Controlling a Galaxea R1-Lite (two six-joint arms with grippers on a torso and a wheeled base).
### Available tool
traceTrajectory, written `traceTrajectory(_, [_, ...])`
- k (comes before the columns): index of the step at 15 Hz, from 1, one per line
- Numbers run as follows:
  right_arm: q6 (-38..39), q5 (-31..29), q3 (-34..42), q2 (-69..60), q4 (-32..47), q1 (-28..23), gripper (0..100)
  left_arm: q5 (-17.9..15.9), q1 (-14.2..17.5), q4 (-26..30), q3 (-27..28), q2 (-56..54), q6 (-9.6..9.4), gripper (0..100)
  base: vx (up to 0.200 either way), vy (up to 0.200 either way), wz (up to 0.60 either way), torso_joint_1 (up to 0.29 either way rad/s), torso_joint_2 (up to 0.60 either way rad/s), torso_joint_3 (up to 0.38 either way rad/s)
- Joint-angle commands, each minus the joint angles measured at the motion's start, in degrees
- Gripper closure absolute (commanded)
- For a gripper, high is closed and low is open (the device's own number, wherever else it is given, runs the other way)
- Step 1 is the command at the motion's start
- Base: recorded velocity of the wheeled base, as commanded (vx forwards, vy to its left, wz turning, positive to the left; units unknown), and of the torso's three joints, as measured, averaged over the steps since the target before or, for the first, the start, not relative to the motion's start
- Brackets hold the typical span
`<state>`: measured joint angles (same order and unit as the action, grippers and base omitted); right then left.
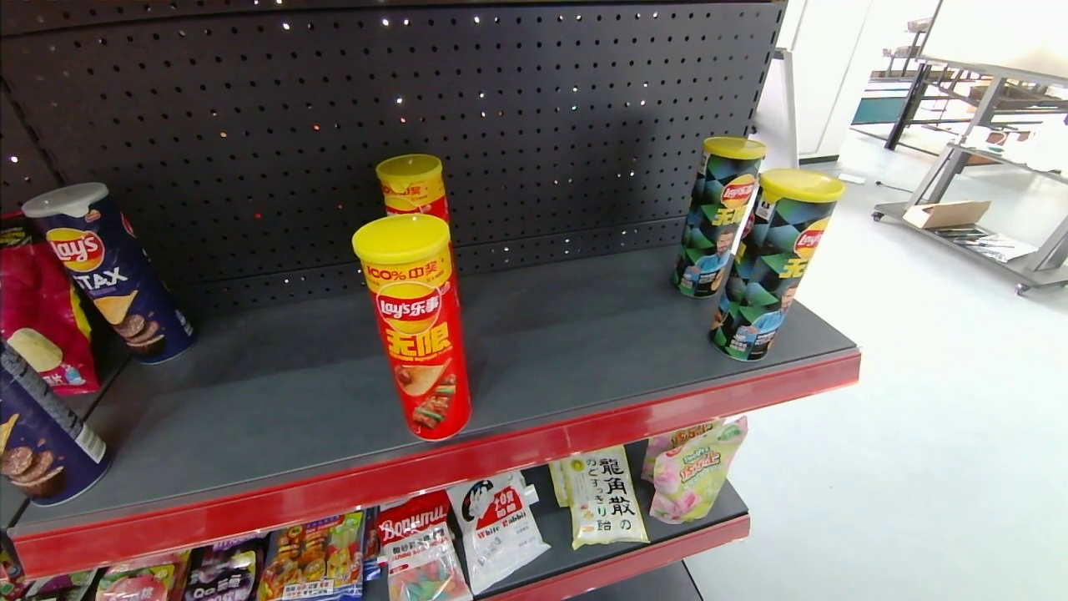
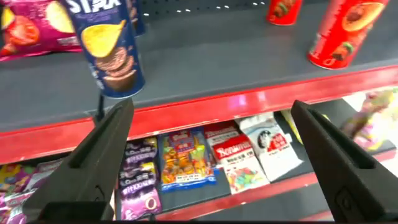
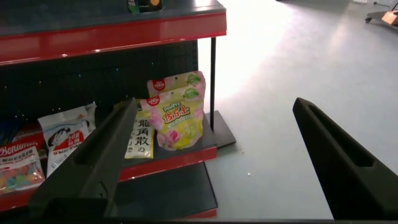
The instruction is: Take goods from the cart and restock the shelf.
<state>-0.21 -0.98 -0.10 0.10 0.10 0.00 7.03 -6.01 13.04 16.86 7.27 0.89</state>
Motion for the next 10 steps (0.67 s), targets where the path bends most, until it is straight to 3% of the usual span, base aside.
traceTrajectory(1, [-0.06,0.01,0.1,-0.01,-0.01,0.0,0,0.26,0.82,-0.04,-0.86,-1.46,-0.01,0,0.0,0.0,0.6,0.007,0.0,0.002])
traceTrajectory(6, [0.03,0.01,0.1,-0.01,-0.01,0.0,0,0.17,0.82,-0.48,-2.01,-1.64,-0.19,0,0.0,0.0,0.6,0.006,0.0,0.0])
traceTrajectory(10, [0.03,0.1,0.01,-0.01,-0.01,0.0,0,-0.44,0.82,-3.55,-4.99,-1.64,-0.27,0,0.0,0.0,0.0,0.0,0.0,0.0])
